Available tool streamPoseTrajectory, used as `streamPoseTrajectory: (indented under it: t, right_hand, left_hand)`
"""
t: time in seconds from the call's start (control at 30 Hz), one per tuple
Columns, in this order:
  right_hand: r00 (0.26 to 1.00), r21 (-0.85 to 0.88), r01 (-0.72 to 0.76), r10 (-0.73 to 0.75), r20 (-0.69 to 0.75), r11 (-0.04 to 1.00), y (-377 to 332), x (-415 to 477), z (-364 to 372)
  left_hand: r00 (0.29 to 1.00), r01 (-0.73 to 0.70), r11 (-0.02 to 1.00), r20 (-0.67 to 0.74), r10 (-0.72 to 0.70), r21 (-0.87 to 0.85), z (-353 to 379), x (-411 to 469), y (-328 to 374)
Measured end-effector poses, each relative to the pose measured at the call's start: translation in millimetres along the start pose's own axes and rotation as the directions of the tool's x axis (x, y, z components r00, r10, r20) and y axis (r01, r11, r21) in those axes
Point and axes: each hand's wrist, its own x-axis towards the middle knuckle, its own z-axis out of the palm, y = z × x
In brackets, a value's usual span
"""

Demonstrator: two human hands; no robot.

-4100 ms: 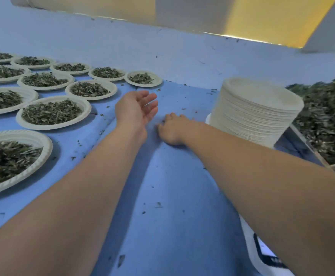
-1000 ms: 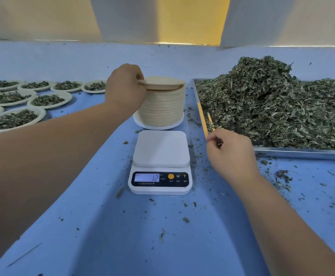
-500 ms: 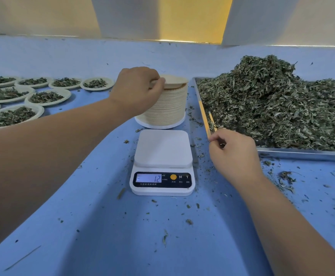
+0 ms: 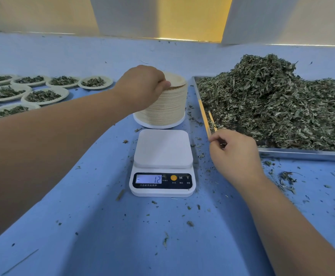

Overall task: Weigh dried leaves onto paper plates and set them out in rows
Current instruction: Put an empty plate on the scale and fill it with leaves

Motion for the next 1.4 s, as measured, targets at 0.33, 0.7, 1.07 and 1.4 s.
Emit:
streamPoseTrajectory:
  t: [0.33, 0.7, 1.07, 1.4]
  right_hand:
    - [1.0, -0.004, 0.022, -0.022, -0.002, 1.0, 0, 0, 0]
    - [1.0, -0.003, 0.01, -0.01, 0.027, 1.0, -1, 0, -1]
    - [1.0, -0.004, 0.016, -0.016, 0.017, 1.0, -2, 0, -3]
    - [1.0, 0.005, 0.011, -0.012, 0.018, 1.0, -3, 0, -3]
  left_hand:
    - [0.997, 0.072, 0.997, -0.003, -0.072, 0.001, 10, 13, 4]
    - [0.993, -0.112, 0.991, 0.029, 0.11, 0.078, 5, 17, 7]
    - [0.987, -0.159, 0.978, 0.018, 0.158, 0.137, 9, 19, 7]
    - [0.972, -0.229, 0.945, 0.008, 0.233, 0.232, 12, 18, 4]
